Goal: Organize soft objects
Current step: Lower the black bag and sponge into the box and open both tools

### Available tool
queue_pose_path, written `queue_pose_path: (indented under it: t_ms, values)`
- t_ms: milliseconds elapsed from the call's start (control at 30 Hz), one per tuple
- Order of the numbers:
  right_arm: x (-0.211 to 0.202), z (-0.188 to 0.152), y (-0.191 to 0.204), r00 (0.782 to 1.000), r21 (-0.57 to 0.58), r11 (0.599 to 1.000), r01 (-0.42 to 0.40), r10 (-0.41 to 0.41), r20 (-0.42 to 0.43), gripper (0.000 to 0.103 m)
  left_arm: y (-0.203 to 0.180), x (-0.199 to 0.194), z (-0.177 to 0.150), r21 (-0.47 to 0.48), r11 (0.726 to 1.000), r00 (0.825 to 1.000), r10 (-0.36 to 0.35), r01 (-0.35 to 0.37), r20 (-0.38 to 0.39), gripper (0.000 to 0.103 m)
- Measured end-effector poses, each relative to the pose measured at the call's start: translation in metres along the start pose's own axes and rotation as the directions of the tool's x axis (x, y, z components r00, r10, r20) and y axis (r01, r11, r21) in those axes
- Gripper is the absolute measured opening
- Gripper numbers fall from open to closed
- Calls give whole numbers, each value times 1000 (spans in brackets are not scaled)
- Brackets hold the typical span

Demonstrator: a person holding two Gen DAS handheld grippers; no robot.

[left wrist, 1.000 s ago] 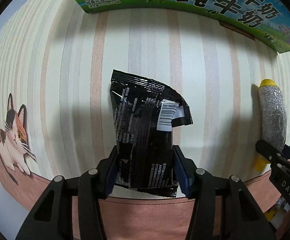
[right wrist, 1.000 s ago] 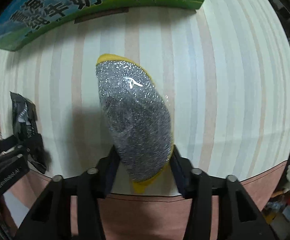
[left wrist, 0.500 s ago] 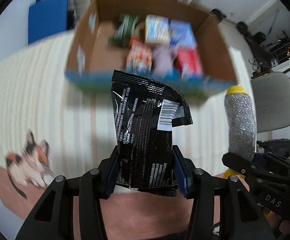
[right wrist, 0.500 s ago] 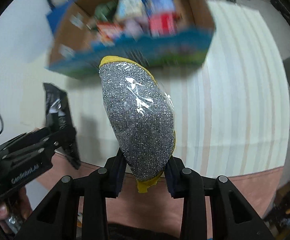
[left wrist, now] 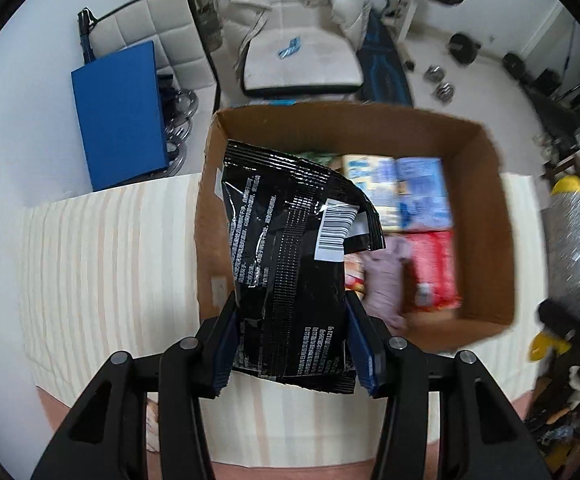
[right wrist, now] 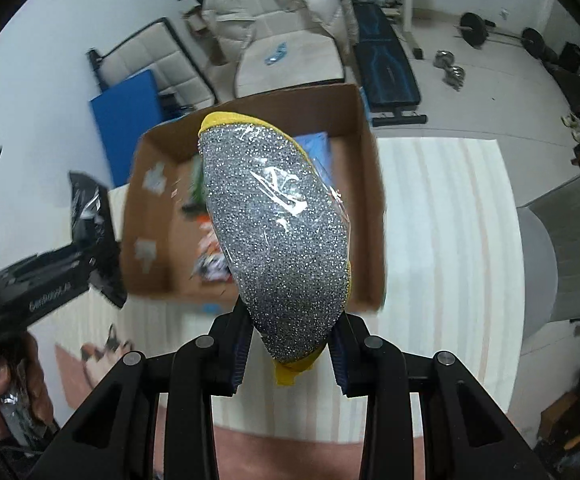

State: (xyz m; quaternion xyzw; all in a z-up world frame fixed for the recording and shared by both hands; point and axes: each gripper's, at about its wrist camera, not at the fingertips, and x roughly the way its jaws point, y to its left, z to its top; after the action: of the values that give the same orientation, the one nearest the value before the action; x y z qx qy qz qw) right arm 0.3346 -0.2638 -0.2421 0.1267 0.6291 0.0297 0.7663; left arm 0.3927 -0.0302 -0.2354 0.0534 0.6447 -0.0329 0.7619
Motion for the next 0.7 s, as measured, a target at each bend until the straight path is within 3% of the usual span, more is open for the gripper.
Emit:
queue_pose_path:
  t_ms: [233, 500, 567, 700]
  values:
    - [63, 50, -8, 984, 35, 989, 146, -141, -107, 36, 0, 83, 16, 16, 997, 985, 76, -74, -158, 46]
    - [90, 45, -14, 955, 42, 961, 273, -266, -131, 37, 0, 128, 24, 53, 987, 961, 162, -154, -222, 49]
    - [90, 45, -12, 954, 42, 960, 278, -271, -131, 40, -2, 132, 25, 61, 983, 954, 183, -173, -236, 49]
    - [89, 47, -8, 956, 44, 963, 266, -258, -139, 59, -3, 131, 29, 47, 986, 956, 166, -159, -243, 51]
